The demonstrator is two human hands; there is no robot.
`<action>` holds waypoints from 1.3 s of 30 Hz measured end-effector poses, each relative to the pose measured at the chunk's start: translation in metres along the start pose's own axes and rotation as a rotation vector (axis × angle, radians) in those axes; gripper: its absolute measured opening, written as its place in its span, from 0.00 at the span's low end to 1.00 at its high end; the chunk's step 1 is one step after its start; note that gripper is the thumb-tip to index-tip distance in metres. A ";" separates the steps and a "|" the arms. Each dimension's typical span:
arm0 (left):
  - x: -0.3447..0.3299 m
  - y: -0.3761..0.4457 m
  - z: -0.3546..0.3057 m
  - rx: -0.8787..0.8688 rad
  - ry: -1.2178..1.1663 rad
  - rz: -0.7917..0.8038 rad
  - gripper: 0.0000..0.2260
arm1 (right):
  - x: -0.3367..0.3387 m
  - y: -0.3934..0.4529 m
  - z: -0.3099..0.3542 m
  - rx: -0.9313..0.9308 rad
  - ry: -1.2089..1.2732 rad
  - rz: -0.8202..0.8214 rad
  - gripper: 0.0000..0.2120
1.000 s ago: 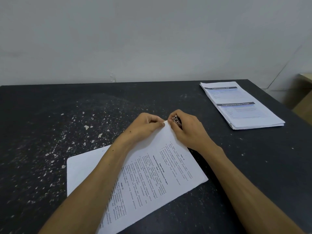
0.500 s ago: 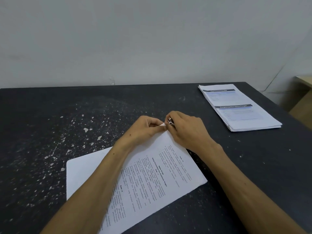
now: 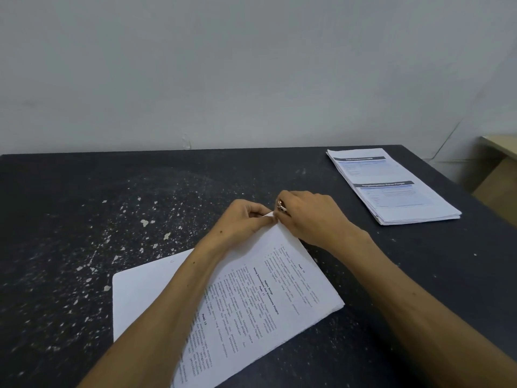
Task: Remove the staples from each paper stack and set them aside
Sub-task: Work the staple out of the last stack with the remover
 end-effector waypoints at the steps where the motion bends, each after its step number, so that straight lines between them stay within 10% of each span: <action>1: 0.000 0.000 0.000 -0.001 -0.004 0.000 0.05 | 0.000 -0.003 0.000 0.012 0.010 0.000 0.12; 14: -0.003 -0.002 -0.001 -0.038 0.013 -0.007 0.07 | 0.018 0.005 0.020 0.041 -0.243 0.133 0.09; 28: 0.001 -0.005 -0.005 -0.055 0.017 0.070 0.02 | -0.024 -0.008 -0.066 -0.207 0.562 0.240 0.04; 39: 0.000 -0.006 -0.004 -0.051 0.042 0.053 0.02 | -0.028 -0.011 -0.078 -0.260 0.623 0.181 0.05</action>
Point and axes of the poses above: each hand's wrist, its own y-axis towards the middle knuckle, its own x-axis out of the back of the hand, z = x × y, the point moved 8 cm from there along y, towards the middle knuckle, and after that the axes turned 1 degree about x, right-handed, at the moved point
